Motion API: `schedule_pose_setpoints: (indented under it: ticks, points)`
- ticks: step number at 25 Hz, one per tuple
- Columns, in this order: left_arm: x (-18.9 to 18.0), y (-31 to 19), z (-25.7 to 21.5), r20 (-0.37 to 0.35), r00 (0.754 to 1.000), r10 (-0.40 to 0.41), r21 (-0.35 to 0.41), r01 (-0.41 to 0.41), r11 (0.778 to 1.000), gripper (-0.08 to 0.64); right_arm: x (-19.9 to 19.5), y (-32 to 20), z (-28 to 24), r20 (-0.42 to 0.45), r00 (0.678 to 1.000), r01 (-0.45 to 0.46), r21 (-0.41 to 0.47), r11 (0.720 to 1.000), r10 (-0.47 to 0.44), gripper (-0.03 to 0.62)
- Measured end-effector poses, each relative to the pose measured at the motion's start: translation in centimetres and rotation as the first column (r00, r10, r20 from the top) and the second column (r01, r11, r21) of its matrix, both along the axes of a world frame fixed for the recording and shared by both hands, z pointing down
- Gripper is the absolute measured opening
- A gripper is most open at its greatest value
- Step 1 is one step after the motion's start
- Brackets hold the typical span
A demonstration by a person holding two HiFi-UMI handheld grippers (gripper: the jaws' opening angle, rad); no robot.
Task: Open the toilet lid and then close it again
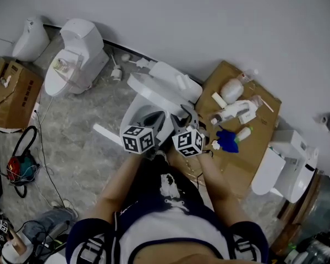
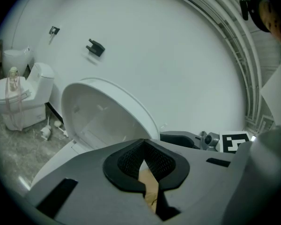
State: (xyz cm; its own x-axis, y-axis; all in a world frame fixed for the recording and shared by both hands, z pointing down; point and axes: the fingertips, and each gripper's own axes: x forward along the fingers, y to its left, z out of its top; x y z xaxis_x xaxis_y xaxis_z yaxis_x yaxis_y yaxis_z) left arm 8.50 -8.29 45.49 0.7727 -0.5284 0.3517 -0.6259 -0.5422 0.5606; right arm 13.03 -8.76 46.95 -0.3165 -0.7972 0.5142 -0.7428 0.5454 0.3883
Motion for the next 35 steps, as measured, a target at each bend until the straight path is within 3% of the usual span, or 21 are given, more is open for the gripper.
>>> schedule_pose_setpoints:
  ticks: [4, 8, 16, 26, 29, 35]
  points:
    - [-0.7, 1.1, 0.5, -0.077, 0.997, -0.012, -0.048, 0.008, 0.999, 0.006, -0.8, 1.0, 0.6, -0.016, 1.0, 0.012, -0.008, 1.0, -0.012, 0.184]
    - [-1.4, 2.1, 1.8, -0.066, 0.998, -0.018, -0.096, 0.011, 0.995, 0.006, -1.2, 1.6, 1.1, -0.012, 0.999, 0.034, -0.015, 0.999, -0.034, 0.186]
    - [-2.8, 3.0, 2.2, -0.086, 0.996, -0.037, -0.111, 0.027, 0.993, 0.006, -2.7, 3.1, 2.3, -0.007, 0.998, 0.065, -0.051, 0.997, -0.065, 0.193]
    - [-4.1, 4.7, 2.7, -0.204, 0.978, -0.044, -0.176, 0.007, 0.984, 0.028, -4.3, 4.6, 3.8, 0.001, 0.993, 0.118, -0.099, 0.988, -0.118, 0.199]
    - [-4.1, 5.3, 3.2, -0.215, 0.976, -0.029, -0.198, -0.014, 0.98, 0.068, -4.8, 5.1, 4.1, -0.004, 0.991, 0.131, -0.112, 0.985, -0.132, 0.201]
    - [-4.5, 6.2, 4.0, -0.206, 0.978, -0.033, -0.224, -0.015, 0.974, 0.074, -5.9, 6.2, 5.4, -0.016, 0.986, 0.162, -0.148, 0.976, -0.166, 0.202]
